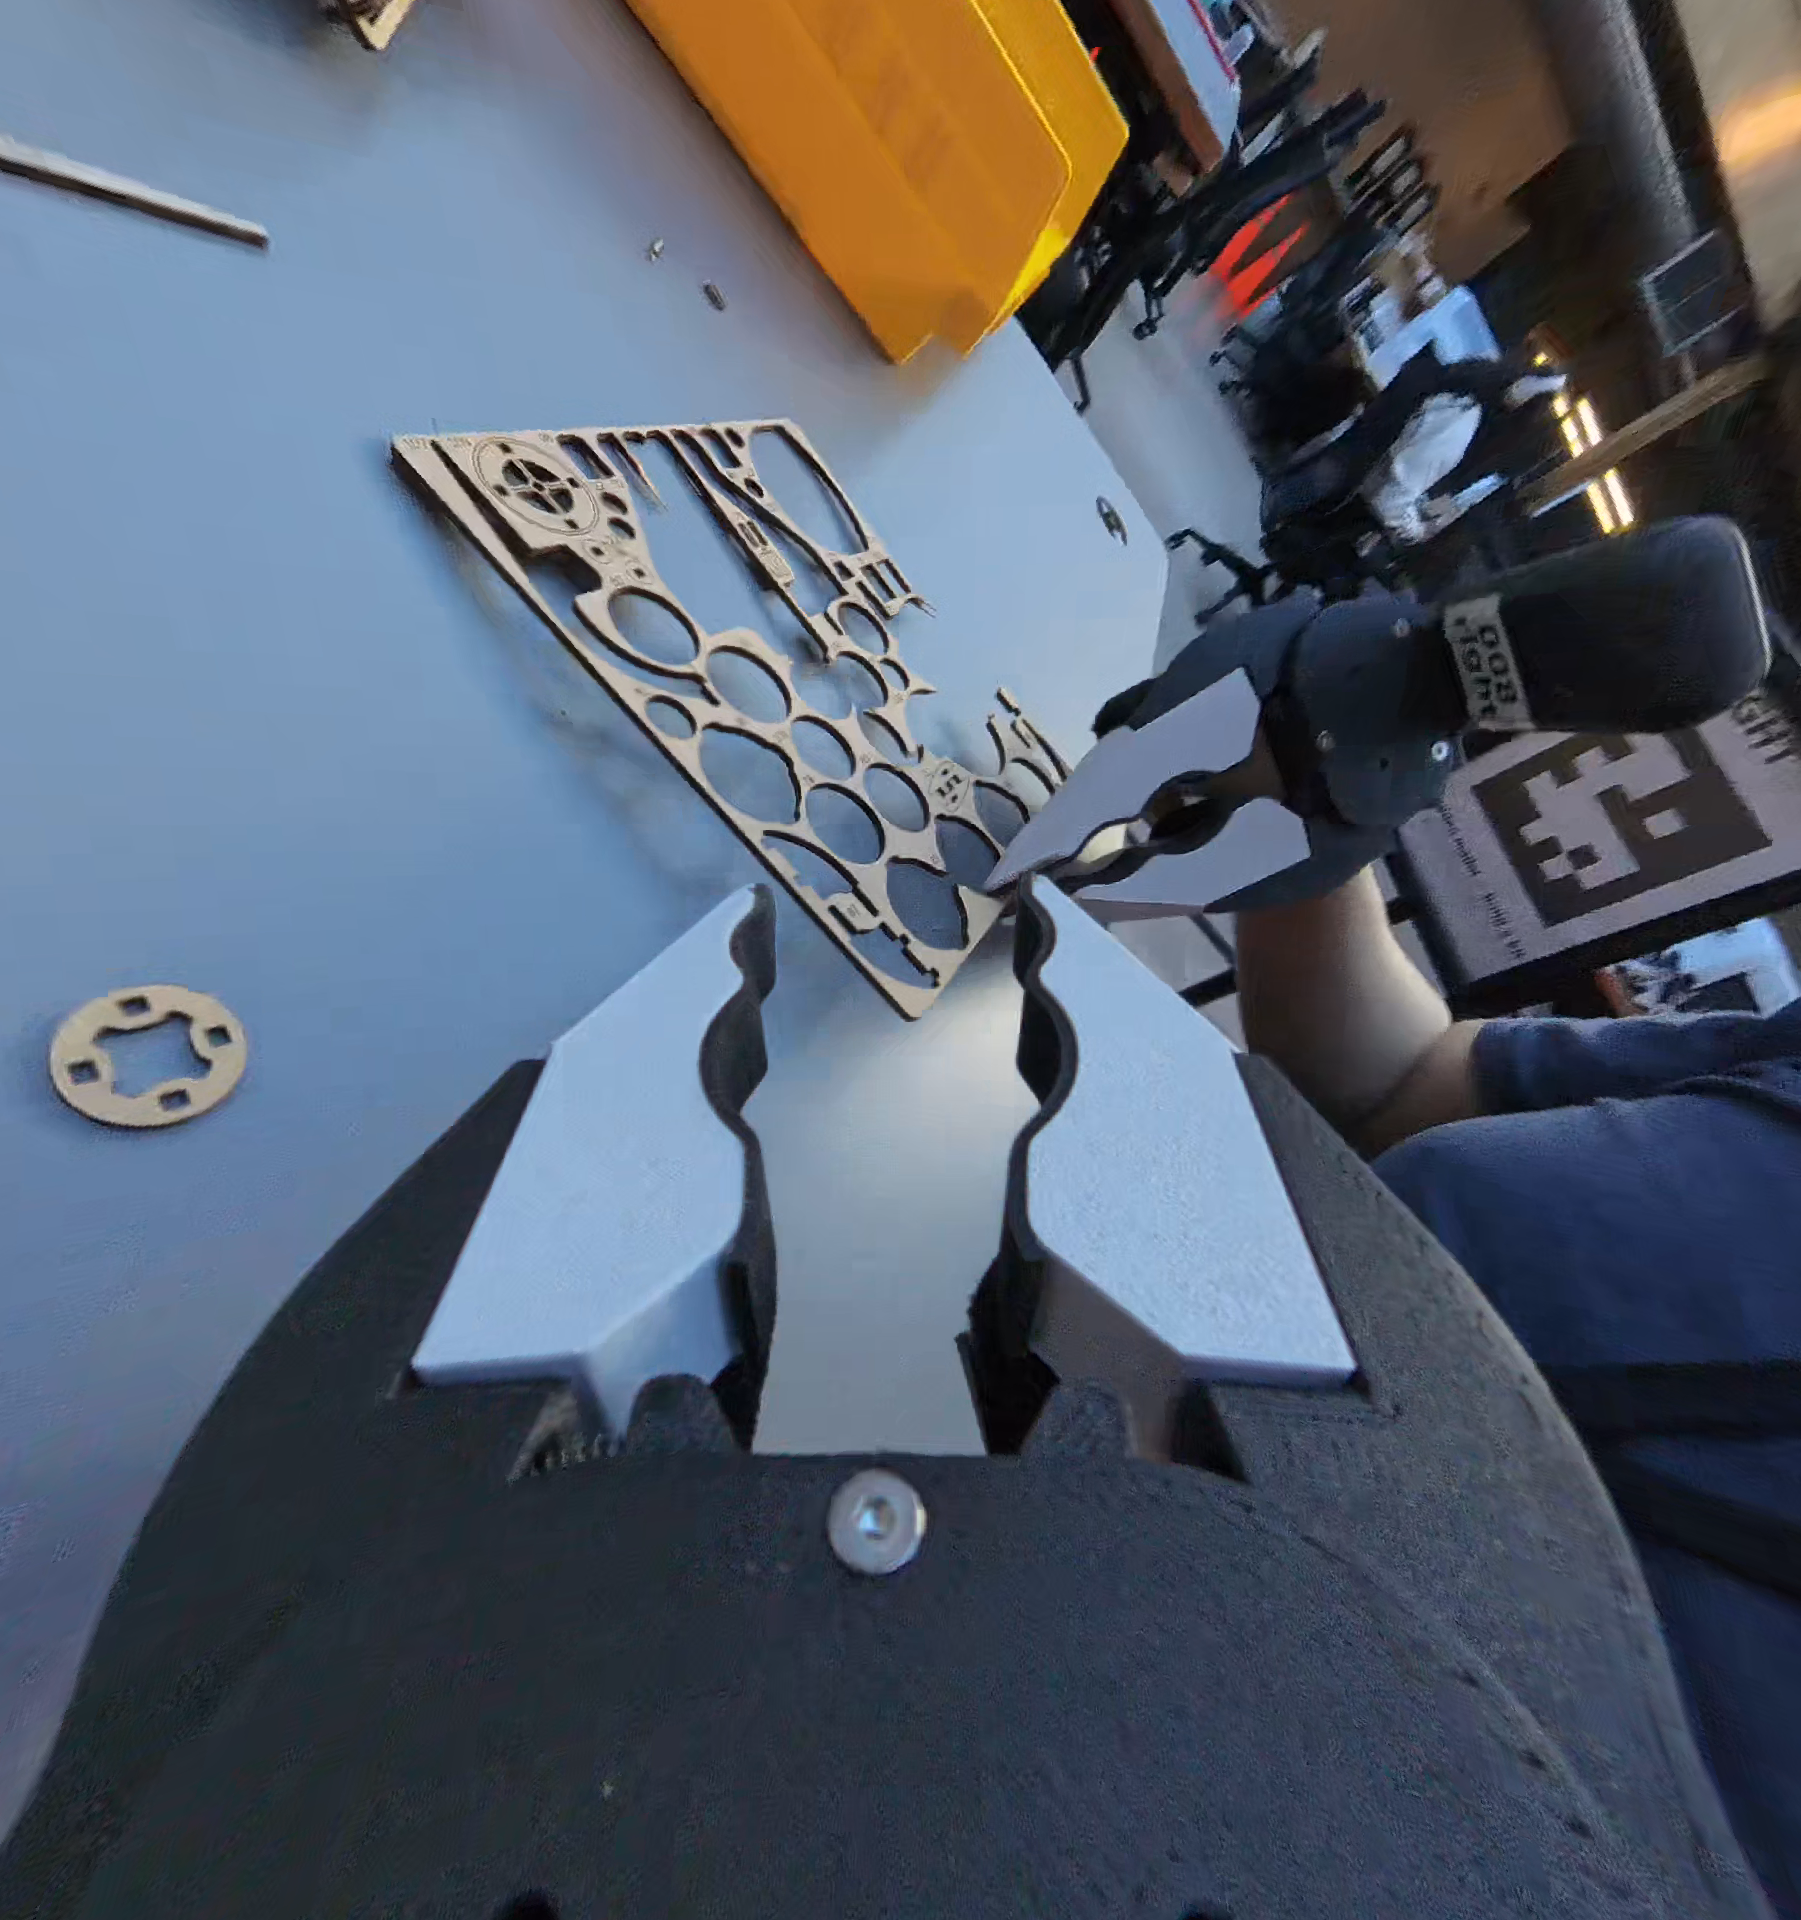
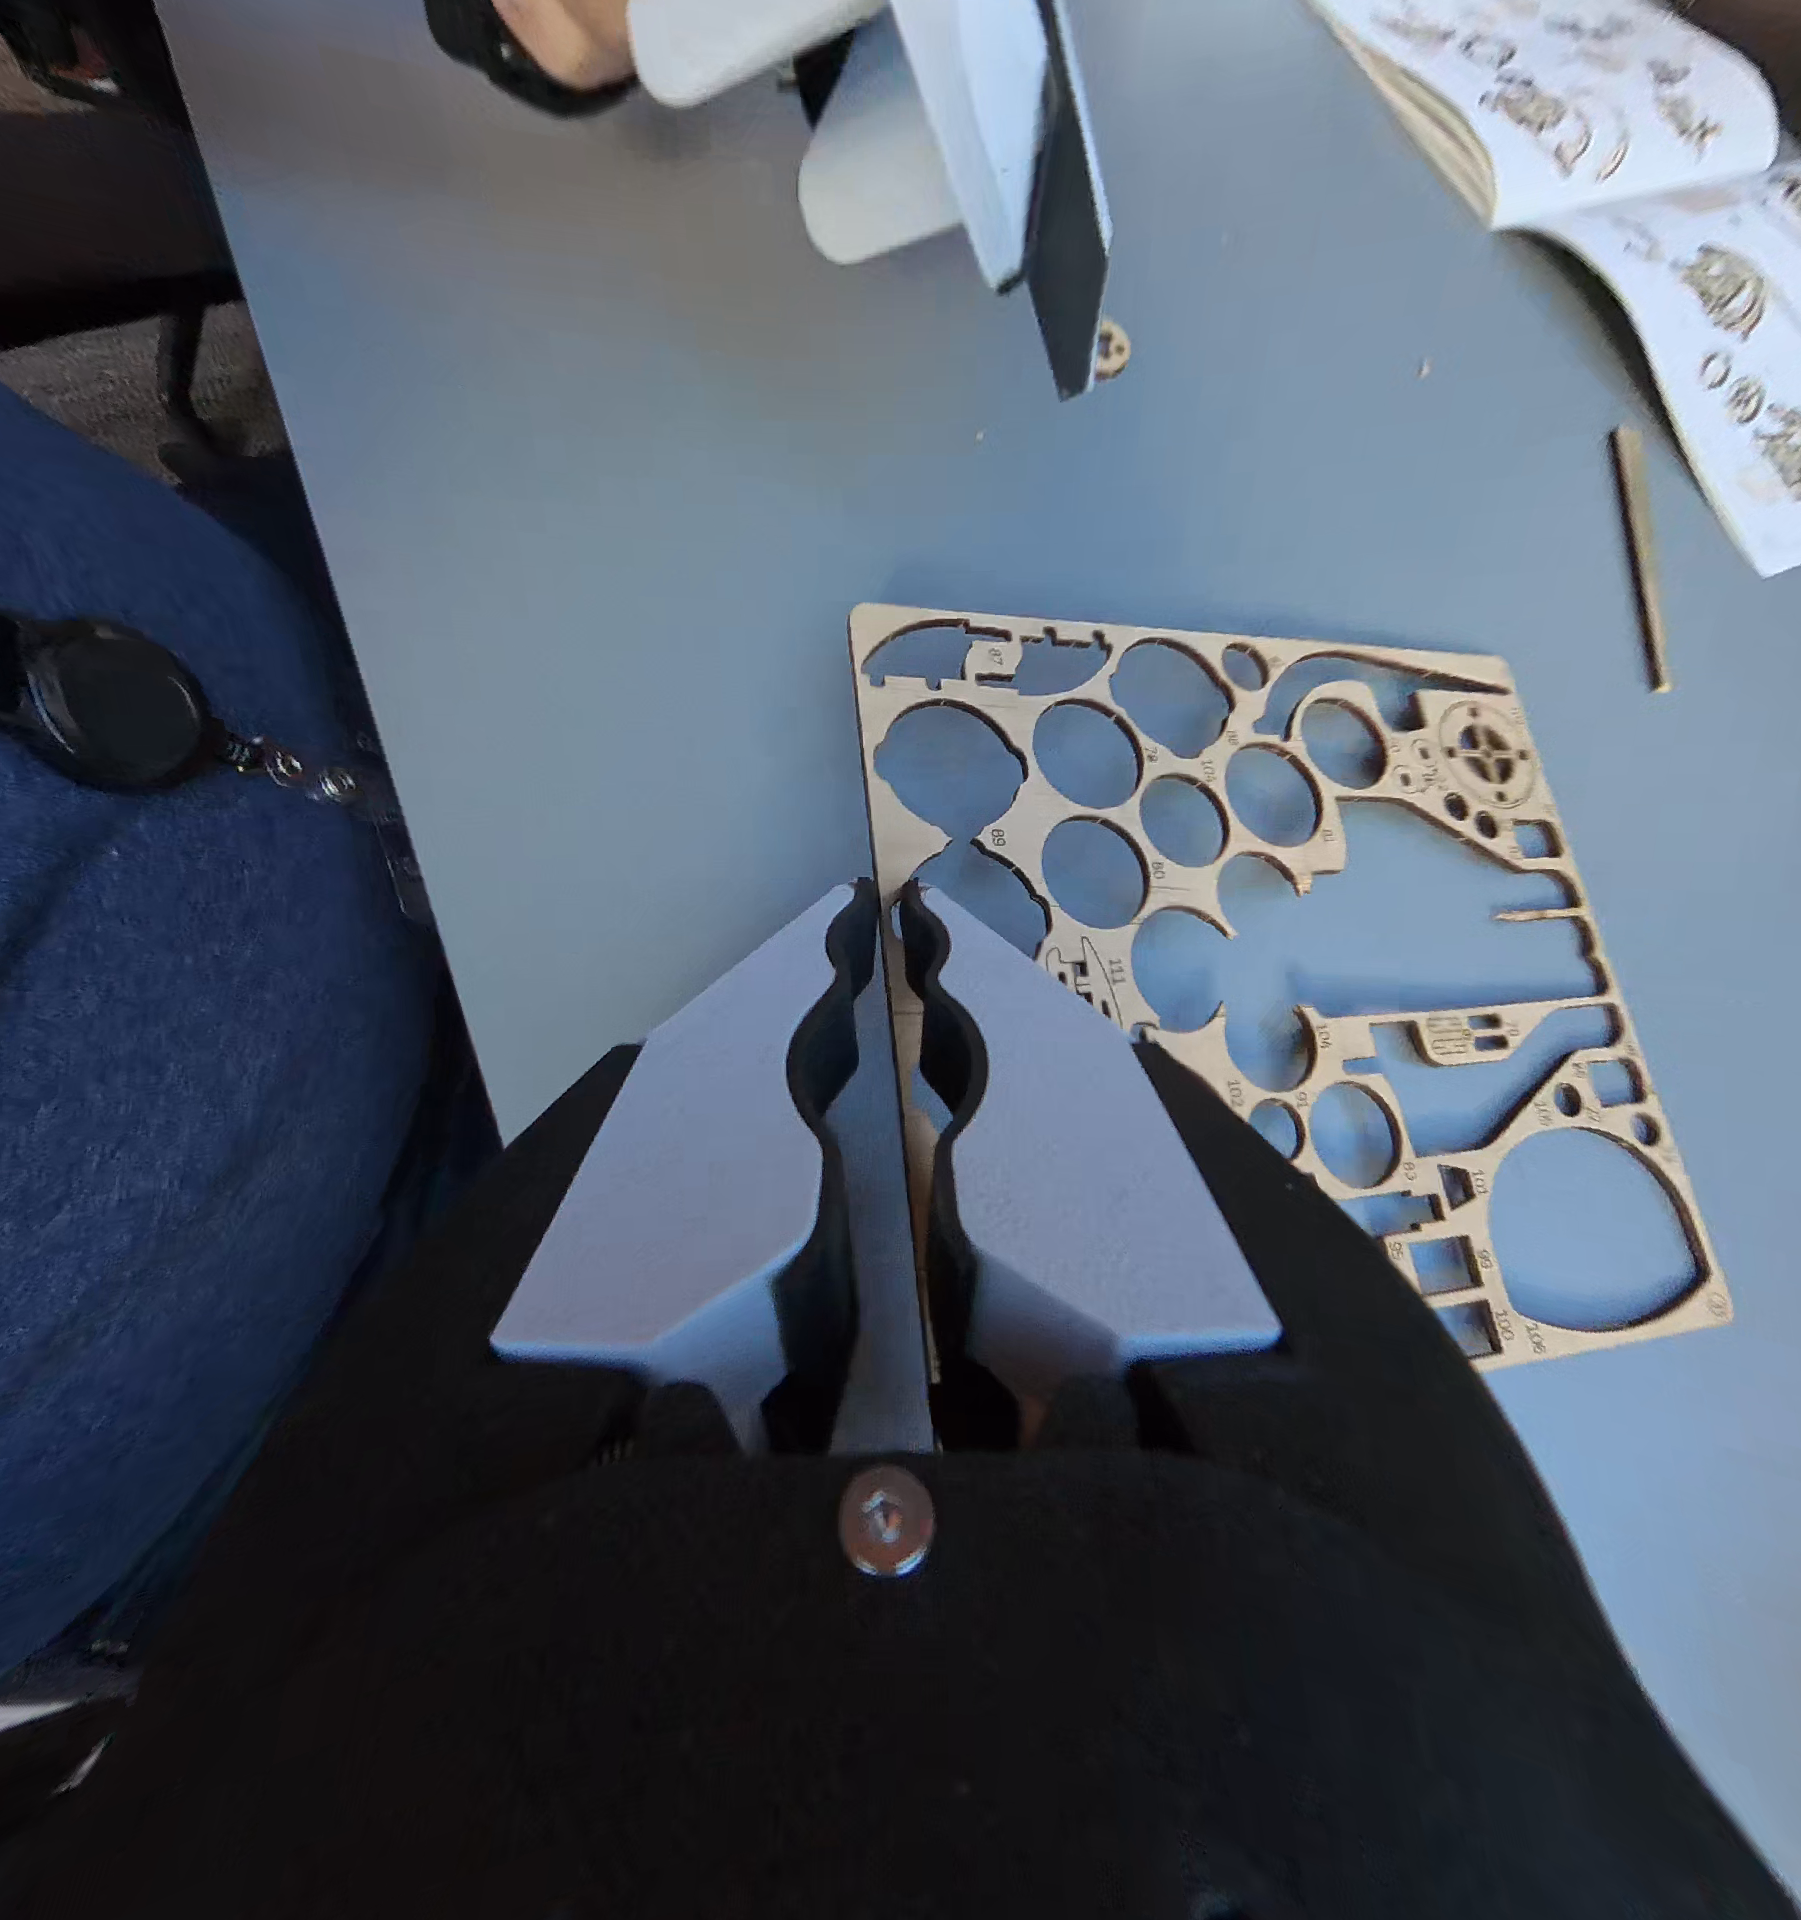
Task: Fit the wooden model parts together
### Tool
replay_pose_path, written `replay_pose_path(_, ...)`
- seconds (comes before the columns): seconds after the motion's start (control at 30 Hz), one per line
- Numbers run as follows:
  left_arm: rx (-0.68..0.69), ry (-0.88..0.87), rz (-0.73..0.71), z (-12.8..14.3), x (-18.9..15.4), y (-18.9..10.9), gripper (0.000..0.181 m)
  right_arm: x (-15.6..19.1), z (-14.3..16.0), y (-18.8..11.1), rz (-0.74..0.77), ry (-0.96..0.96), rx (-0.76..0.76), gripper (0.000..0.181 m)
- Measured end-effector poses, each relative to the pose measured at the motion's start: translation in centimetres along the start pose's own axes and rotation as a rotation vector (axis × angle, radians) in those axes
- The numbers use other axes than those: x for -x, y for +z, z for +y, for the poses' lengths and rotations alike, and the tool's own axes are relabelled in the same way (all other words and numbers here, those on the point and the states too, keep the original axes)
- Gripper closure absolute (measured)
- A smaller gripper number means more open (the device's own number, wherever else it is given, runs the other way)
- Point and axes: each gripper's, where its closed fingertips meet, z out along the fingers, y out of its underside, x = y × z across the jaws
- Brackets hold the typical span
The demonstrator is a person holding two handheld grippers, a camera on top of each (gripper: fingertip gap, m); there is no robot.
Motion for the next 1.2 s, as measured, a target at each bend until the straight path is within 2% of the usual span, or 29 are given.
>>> replay_pose_path(0.03,0.007,-0.03,-0.009,0.1,0.3,0.0,0.138,0.1,-0.5,-0.3,0.006,-0.011,-0.029,0.178)
replay_pose_path(0.1,0.042,-0.082,-0.025,0.6,0.8,0.3,0.135,0.4,-1.4,-0.8,0.011,-0.017,-0.085,0.178)
replay_pose_path(0.17,0.073,-0.173,0.024,1.1,0.4,1.0,0.133,0.6,-2.0,-1.2,0.014,-0.004,-0.125,0.178)
replay_pose_path(0.3,0.173,-0.304,0.136,2.5,-0.3,2.6,0.139,0.9,-2.5,-1.5,0.005,0.021,-0.182,0.177)
replay_pose_path(0.4,0.159,-0.35,0.2,2.1,-0.9,3.7,0.146,1.4,-2.8,-1.6,-0.004,0.012,-0.214,0.178)
replay_pose_path(0.67,0.185,-0.331,0.224,2.3,-1.1,4.7,0.174,2.1,-3.1,-1.4,-0.02,-0.009,-0.259,0.176)
replay_pose_path(0.77,0.172,-0.298,0.219,2.1,-1.2,4.2,0.181,2.1,-4.7,-2.7,-0.013,0.004,-0.396,0.162)
replay_pose_path(0.9,0.114,-0.263,0.223,1.0,-1.7,2.7,0.181,0.8,-7.0,-7.1,-0.017,0.073,-0.649,0.151)
replay_pose_path(1.03,0.023,-0.257,0.232,-0.3,-2.2,0.2,0.181,-2.9,-6.5,-11.1,0.061,0.195,-0.841,0.152)
replay_pose_path(1.13,-0.074,-0.241,0.207,-1.3,-2.1,-3.4,0.181,-5.4,-4.9,-12.3,0.097,0.281,-0.904,0.157)
replay_pose_path(1.2,-0.158,-0.241,0.187,-1.7,-1.9,-7.2,0.181,-6.5,-4.2,-12.6,0.116,0.321,-0.932,0.162)
